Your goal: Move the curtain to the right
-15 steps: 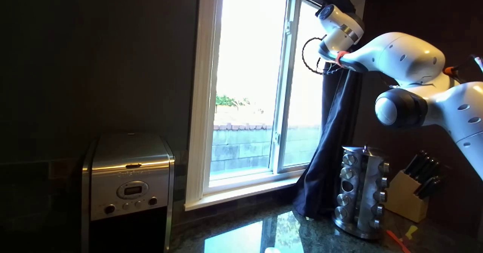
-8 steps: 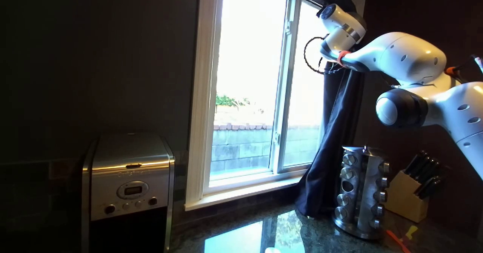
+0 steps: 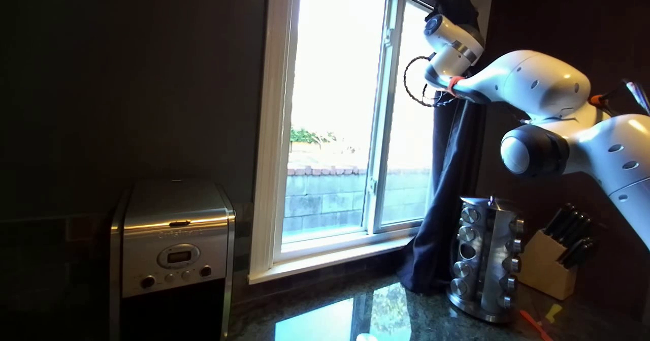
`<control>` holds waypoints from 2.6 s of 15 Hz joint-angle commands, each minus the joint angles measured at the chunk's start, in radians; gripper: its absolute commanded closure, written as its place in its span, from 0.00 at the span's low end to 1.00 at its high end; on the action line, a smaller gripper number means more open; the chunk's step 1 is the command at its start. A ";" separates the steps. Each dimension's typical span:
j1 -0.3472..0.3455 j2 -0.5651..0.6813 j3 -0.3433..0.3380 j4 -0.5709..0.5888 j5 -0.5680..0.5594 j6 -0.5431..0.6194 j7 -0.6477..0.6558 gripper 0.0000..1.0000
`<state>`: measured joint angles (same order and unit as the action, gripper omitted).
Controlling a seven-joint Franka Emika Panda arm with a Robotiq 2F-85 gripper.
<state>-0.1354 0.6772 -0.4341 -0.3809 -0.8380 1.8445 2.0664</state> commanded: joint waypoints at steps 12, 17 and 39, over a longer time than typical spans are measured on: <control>-0.045 0.026 0.064 -0.006 0.068 0.145 -0.539 0.99; -0.037 -0.022 0.118 -0.010 0.196 0.093 -0.846 0.99; 0.101 -0.167 0.211 -0.022 0.512 -0.311 -1.630 0.99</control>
<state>-0.0557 0.5273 -0.2392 -0.3787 -0.3650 1.6367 0.5034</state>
